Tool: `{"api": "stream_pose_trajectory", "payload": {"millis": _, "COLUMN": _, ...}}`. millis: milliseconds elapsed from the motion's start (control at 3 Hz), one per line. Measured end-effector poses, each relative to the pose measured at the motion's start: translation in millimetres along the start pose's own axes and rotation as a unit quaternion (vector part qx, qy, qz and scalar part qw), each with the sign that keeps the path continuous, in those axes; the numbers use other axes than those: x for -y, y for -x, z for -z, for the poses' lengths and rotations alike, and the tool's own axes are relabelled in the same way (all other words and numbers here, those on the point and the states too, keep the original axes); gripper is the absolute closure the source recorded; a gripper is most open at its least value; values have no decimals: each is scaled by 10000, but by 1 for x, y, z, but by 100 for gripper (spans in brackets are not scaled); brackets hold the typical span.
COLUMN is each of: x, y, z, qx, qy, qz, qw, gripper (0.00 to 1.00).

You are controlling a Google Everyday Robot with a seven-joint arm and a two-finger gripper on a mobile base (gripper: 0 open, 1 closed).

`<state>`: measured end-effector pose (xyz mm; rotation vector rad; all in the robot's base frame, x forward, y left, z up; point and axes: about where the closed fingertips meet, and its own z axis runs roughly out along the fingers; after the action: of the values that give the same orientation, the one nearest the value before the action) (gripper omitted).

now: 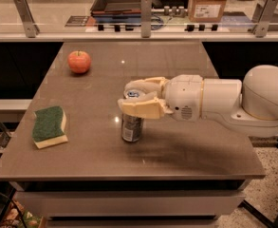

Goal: Move redbull can near apple

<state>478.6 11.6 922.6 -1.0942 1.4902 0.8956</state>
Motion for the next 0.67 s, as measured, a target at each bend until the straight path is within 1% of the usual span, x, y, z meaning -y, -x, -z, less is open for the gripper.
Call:
{"api": "stream_pose_trajectory", "payload": {"millis": 333, "x": 0, "y": 1, "z": 0, "qx": 1, "qy": 2, "qz": 5, "qw": 10000, "gripper": 100}}
{"api": "stream_pose_trajectory", "payload": {"millis": 667, "x": 13, "y": 14, "z": 1, "qx": -51, "qy": -71, "qz": 66, "qw": 9999, "gripper": 100}}
